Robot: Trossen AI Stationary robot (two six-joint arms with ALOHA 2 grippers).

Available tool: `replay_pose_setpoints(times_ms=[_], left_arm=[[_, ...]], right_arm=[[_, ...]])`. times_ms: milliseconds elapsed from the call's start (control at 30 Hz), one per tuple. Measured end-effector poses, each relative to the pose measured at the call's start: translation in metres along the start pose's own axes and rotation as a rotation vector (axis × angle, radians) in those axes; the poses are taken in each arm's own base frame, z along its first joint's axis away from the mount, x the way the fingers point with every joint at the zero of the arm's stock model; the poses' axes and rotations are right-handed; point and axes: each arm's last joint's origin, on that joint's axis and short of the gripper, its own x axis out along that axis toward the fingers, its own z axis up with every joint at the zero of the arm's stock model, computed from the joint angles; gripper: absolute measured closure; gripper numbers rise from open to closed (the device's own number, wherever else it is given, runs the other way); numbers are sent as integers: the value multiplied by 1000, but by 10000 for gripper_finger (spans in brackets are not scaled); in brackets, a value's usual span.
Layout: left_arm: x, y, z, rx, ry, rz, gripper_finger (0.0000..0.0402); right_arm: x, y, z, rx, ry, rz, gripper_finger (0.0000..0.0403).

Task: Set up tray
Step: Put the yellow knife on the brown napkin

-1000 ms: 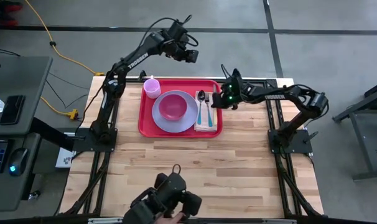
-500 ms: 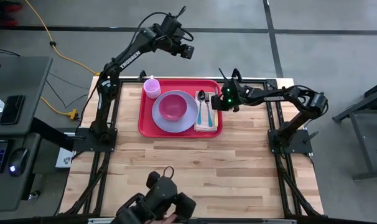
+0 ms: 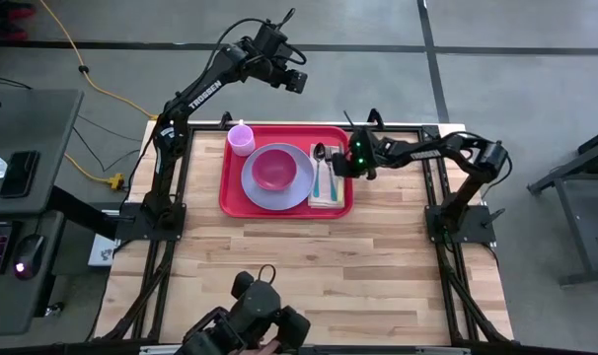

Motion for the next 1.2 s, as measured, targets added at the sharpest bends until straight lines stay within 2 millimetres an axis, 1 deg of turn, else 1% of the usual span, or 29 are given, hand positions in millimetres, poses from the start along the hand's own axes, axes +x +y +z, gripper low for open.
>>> replay_pose_setpoints(times_ms=[133,467,667,900,1200], left_arm=[[0,0,0,2,-3,0,190],[0,-1,3,11,-32,-10,190],[0,-1,3,10,-29,-10,190],[0,-1,3,10,-28,-10,190],[0,-1,3,10,-28,-11,190]], right_arm=[[-2,-2,4,3,-11,-1,383],[-2,-2,4,-26,-19,1,381],[-1,-1,5,-34,-31,4,371],[11,-6,5,-26,-1,19,375],[8,-11,12,6,-19,19,368]])
